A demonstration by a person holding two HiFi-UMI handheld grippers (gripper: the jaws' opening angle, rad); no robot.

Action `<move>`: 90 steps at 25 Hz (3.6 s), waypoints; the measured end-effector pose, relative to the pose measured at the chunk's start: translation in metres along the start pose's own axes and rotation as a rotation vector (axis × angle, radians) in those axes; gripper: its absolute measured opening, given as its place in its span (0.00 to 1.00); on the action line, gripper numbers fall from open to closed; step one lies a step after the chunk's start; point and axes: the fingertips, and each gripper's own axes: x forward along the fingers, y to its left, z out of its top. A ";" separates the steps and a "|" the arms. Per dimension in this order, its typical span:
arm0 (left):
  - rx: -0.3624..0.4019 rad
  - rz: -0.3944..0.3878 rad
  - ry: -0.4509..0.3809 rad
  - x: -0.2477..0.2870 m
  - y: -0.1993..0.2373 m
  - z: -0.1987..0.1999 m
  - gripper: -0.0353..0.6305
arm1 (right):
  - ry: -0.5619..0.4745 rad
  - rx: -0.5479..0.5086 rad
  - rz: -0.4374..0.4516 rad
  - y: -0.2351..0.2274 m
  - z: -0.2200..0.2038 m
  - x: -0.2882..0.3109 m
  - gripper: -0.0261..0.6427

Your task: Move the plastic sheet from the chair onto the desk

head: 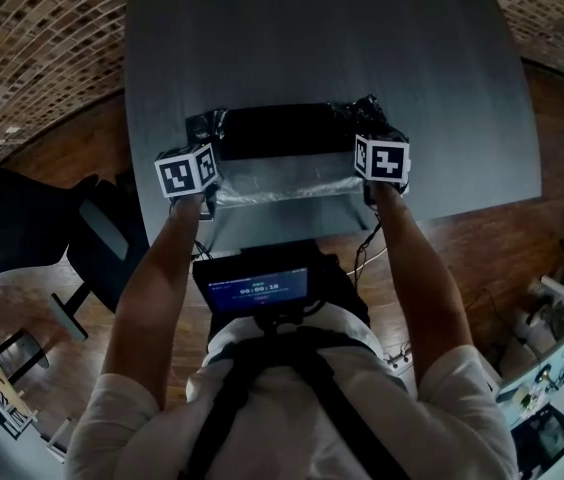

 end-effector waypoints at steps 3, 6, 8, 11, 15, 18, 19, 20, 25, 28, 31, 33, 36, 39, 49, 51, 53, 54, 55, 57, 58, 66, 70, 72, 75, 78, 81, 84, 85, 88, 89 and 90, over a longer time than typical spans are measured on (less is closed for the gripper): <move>-0.005 -0.002 -0.010 -0.003 0.003 0.002 0.17 | -0.029 0.029 -0.012 -0.005 0.005 -0.001 0.35; -0.006 -0.018 -0.027 -0.007 0.000 0.005 0.20 | -0.042 0.045 -0.024 -0.009 0.006 -0.002 0.35; -0.012 -0.025 -0.041 -0.011 0.000 0.007 0.22 | -0.041 0.049 -0.032 -0.014 0.006 -0.001 0.35; -0.032 -0.022 -0.060 -0.020 0.007 0.008 0.22 | -0.047 0.058 -0.032 -0.021 0.011 0.001 0.35; -0.057 -0.016 -0.079 -0.032 0.013 0.007 0.22 | -0.067 0.063 -0.015 -0.028 0.018 0.000 0.44; -0.035 -0.041 -0.116 -0.036 -0.003 0.017 0.20 | -0.117 0.047 -0.062 -0.038 0.030 -0.008 0.44; -0.015 -0.061 -0.131 -0.036 -0.015 0.023 0.18 | -0.147 0.021 -0.077 -0.036 0.038 -0.014 0.44; 0.007 -0.088 -0.145 -0.034 -0.028 0.029 0.15 | -0.178 -0.014 -0.073 -0.028 0.047 -0.020 0.40; 0.048 -0.250 -0.124 -0.010 -0.099 0.037 0.06 | -0.120 -0.154 0.204 0.079 0.042 -0.011 0.04; -0.021 -0.264 -0.042 0.010 -0.108 0.029 0.06 | -0.002 -0.186 0.332 0.131 0.024 0.004 0.04; -0.080 -0.200 0.024 0.021 -0.087 0.017 0.06 | 0.098 -0.199 0.383 0.143 0.004 0.015 0.04; -0.106 -0.154 0.052 0.023 -0.067 0.009 0.06 | 0.110 -0.173 0.413 0.140 0.002 0.018 0.04; -0.179 -0.153 0.066 0.022 -0.047 0.002 0.06 | 0.103 -0.127 0.442 0.131 0.008 0.019 0.04; -0.244 -0.182 0.059 0.021 -0.043 0.001 0.06 | 0.093 -0.114 0.416 0.110 0.011 0.019 0.04; -0.222 -0.175 0.058 0.018 -0.037 0.001 0.06 | 0.044 0.009 0.265 -0.005 0.016 0.010 0.04; -0.218 -0.155 0.060 0.013 -0.029 -0.001 0.06 | 0.035 0.015 0.238 -0.019 0.016 0.008 0.04; -0.224 -0.133 0.057 0.008 -0.019 -0.003 0.06 | 0.025 0.020 0.220 -0.031 0.016 0.007 0.04; -0.230 -0.123 0.055 0.006 -0.013 -0.004 0.06 | 0.020 0.026 0.212 -0.036 0.017 0.007 0.04; -0.238 -0.114 0.053 0.003 -0.007 -0.005 0.06 | 0.017 0.033 0.204 -0.040 0.017 0.007 0.04; -0.255 -0.096 0.050 -0.001 0.004 -0.008 0.06 | 0.012 0.038 0.190 -0.047 0.018 0.008 0.04; -0.260 -0.086 0.049 -0.003 0.009 -0.009 0.06 | 0.010 0.035 0.184 -0.049 0.019 0.008 0.04; -0.249 -0.015 0.049 -0.016 0.038 -0.016 0.06 | -0.009 0.021 0.164 -0.056 0.021 0.011 0.04; -0.231 0.014 0.050 -0.019 0.044 -0.021 0.06 | -0.003 0.001 0.131 -0.062 0.022 0.012 0.04; -0.217 0.018 0.046 -0.019 0.043 -0.025 0.06 | 0.002 -0.022 0.108 -0.065 0.024 0.013 0.04; -0.197 0.027 0.050 -0.020 0.041 -0.027 0.06 | 0.007 -0.052 0.083 -0.069 0.029 0.016 0.04; -0.179 0.033 0.054 -0.019 0.039 -0.026 0.06 | 0.009 -0.079 0.073 -0.072 0.034 0.019 0.04; -0.157 0.042 0.047 -0.019 0.037 -0.023 0.06 | 0.009 -0.077 0.050 -0.078 0.038 0.018 0.04; -0.143 0.053 0.016 -0.027 0.037 -0.017 0.06 | -0.030 -0.041 0.011 -0.089 0.045 0.009 0.04; -0.142 0.060 0.001 -0.032 0.038 -0.015 0.06 | -0.050 -0.024 0.009 -0.091 0.048 0.004 0.04; -0.147 0.081 -0.053 -0.051 0.043 -0.009 0.06 | -0.103 0.010 0.027 -0.086 0.056 -0.013 0.04; -0.150 0.078 -0.076 -0.059 0.043 -0.006 0.06 | -0.118 0.017 0.036 -0.082 0.058 -0.020 0.04; -0.153 0.070 -0.102 -0.066 0.040 -0.003 0.06 | -0.134 0.024 0.045 -0.078 0.060 -0.026 0.04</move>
